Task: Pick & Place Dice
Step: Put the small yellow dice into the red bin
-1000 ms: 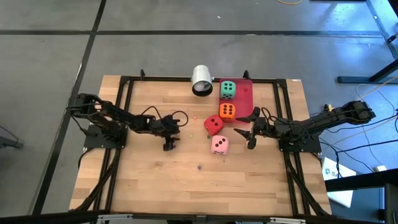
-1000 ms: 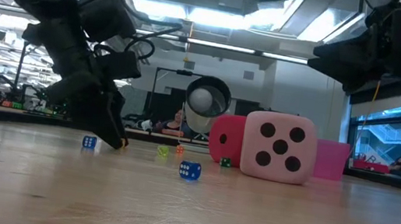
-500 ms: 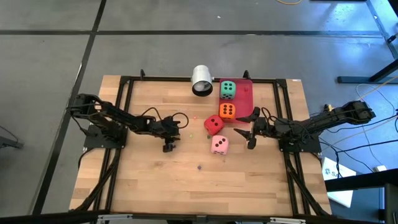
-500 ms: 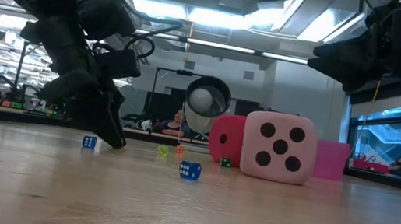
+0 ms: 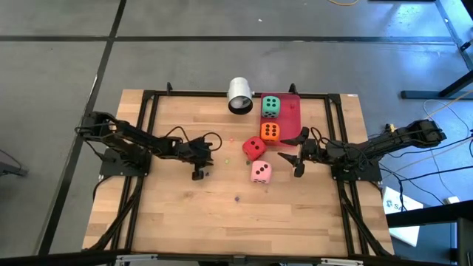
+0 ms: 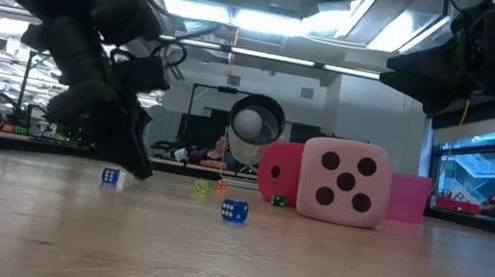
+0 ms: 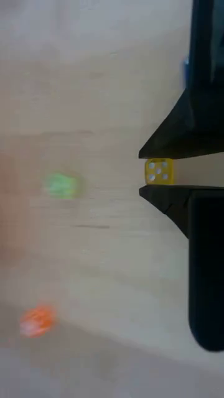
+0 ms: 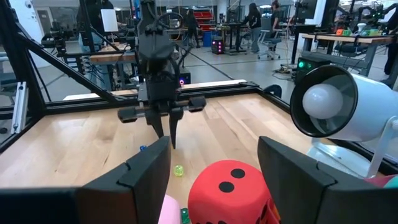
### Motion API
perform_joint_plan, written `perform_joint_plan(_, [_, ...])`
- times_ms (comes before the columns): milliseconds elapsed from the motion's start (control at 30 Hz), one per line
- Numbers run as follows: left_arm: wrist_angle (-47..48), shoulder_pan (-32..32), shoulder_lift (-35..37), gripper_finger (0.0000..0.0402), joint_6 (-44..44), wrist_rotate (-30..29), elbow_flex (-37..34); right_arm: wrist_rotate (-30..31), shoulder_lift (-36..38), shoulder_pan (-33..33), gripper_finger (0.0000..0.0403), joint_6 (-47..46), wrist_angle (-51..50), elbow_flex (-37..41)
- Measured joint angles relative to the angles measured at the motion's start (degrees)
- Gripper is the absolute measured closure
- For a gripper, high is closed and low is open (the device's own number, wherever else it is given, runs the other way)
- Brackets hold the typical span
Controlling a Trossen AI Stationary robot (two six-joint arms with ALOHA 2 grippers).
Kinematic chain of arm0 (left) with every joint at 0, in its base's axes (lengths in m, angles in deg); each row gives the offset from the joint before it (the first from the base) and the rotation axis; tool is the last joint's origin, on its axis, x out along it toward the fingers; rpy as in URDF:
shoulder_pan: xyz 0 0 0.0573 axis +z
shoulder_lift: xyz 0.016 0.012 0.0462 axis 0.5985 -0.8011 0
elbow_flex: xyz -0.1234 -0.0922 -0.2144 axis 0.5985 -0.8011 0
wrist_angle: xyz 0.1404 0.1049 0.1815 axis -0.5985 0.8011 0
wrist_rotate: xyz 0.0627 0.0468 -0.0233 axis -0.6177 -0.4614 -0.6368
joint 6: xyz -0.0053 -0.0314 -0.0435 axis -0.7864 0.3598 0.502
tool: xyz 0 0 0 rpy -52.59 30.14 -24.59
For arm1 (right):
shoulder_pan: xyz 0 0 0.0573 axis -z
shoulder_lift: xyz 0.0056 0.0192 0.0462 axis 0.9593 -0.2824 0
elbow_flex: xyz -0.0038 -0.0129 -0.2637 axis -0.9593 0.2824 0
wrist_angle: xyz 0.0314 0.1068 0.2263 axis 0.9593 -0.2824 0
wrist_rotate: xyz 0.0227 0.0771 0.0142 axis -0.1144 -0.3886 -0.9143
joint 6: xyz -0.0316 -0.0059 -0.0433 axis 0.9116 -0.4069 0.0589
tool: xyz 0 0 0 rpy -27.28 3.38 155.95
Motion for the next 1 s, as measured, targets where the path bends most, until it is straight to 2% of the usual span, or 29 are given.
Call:
perform_joint_plan(167, [-0.6,0.0,6.2,0.0372,-1.0,0.0,0.0,-0.1,0.0,0.0,0.0163,-0.5,0.8,0.0])
perform_joint_plan(300, [-1.2,0.0,13.5,0.0372,-2.6,-0.3,0.1,-1.0,0.0,0.0,0.0163,-0.4,5.4,0.0])
perform_joint_plan(400, [-1.8,0.0,19.4,0.0372,-4.7,-1.4,0.1,-0.8,0.0,0.0,0.0163,-0.4,4.8,-1.7])
perform_joint_plan(567, [-4.8,-0.1,28.0,0.0372,-10.2,-2.2,0.2,-0.7,0.0,0.0,0.0163,-0.4,-8.7,-9.5])
perform_joint_plan(733, [-6.1,-0.2,33.2,0.0372,-15.9,-3.3,0.2,-1.1,-2.3,1.0,0.0163,0.0,-20.2,-18.3])
perform_joint_plan(1000, [-9.0,-2.5,33.7,0.0372,-24.8,-9.2,0.3,-13.1,-13.7,8.4,0.0163,-4.3,-19.1,-26.9])
